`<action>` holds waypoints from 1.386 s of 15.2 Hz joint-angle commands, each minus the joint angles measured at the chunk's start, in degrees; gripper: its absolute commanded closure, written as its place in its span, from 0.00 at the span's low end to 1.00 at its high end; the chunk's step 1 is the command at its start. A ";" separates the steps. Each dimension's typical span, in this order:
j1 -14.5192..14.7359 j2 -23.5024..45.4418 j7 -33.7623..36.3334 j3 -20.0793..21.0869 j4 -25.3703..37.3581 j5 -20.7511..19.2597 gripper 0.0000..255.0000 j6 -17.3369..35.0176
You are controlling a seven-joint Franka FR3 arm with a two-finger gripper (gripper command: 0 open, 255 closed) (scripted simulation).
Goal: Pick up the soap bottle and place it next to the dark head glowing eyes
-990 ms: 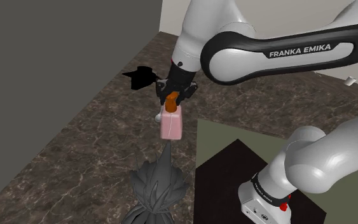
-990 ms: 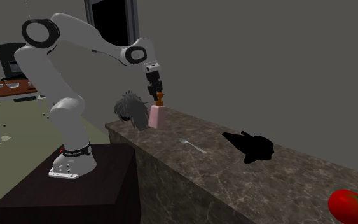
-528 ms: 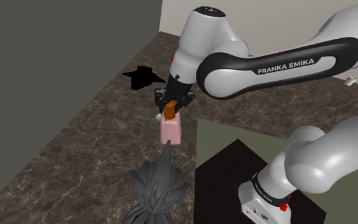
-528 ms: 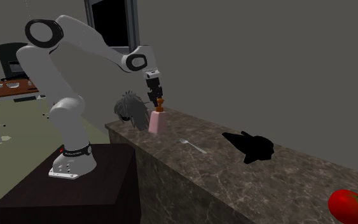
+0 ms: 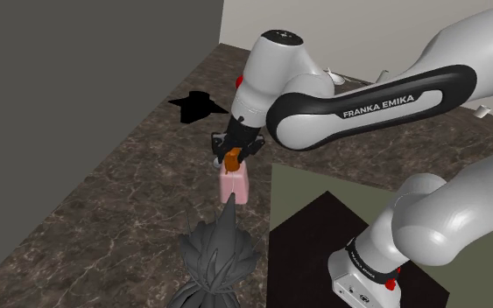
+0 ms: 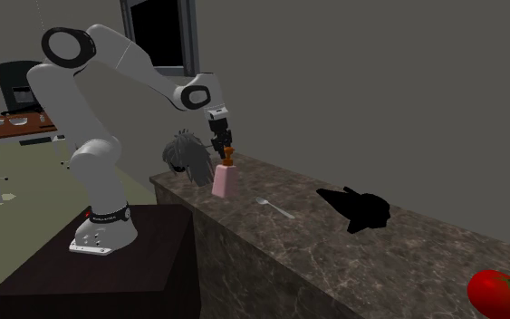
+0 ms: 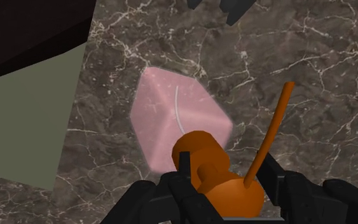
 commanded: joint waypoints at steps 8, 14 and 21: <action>0.00 0.05 0.05 0.03 -0.07 -0.02 0.00 0.15; 0.81 -3.82 -0.96 -0.69 2.56 1.30 0.00 -6.23; 0.99 -4.69 -1.15 -0.86 3.36 1.55 0.00 -7.89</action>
